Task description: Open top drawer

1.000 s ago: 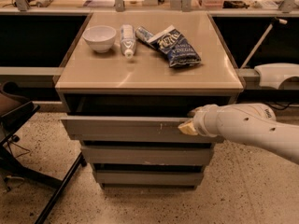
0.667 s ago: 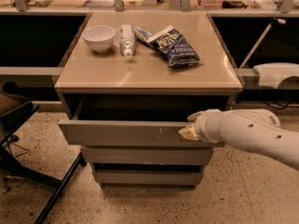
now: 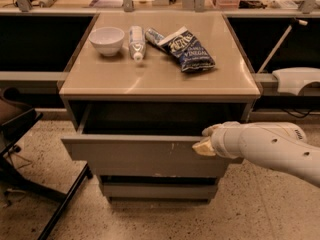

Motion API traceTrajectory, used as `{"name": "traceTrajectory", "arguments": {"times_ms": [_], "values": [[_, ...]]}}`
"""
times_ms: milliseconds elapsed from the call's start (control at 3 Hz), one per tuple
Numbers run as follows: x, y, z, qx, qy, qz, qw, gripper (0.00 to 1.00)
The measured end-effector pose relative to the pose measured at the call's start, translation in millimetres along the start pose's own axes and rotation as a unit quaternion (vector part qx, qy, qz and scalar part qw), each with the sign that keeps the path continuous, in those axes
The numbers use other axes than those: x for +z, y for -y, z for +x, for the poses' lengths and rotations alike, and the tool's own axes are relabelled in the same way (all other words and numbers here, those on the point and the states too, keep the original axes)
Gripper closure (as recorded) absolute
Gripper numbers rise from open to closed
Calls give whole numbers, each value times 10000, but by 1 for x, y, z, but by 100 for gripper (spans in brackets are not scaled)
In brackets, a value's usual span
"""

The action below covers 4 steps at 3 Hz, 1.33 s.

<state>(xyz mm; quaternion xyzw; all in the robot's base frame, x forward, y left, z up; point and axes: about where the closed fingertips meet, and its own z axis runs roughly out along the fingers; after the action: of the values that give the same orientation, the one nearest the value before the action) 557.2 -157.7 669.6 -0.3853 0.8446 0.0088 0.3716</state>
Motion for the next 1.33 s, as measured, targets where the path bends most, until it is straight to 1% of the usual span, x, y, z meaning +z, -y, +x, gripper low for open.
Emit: {"name": "traceTrajectory", "arguments": {"times_ms": [333,667,1000,1333], "values": [[-4,0,-1,0,0,0,10000,100],[-11,-7,7,98,-43,-17,9999,100],[-14,-7,7,99,-44,-17,9999,100],[-21,-14,14,191,-77,-10,9998,100]]}}
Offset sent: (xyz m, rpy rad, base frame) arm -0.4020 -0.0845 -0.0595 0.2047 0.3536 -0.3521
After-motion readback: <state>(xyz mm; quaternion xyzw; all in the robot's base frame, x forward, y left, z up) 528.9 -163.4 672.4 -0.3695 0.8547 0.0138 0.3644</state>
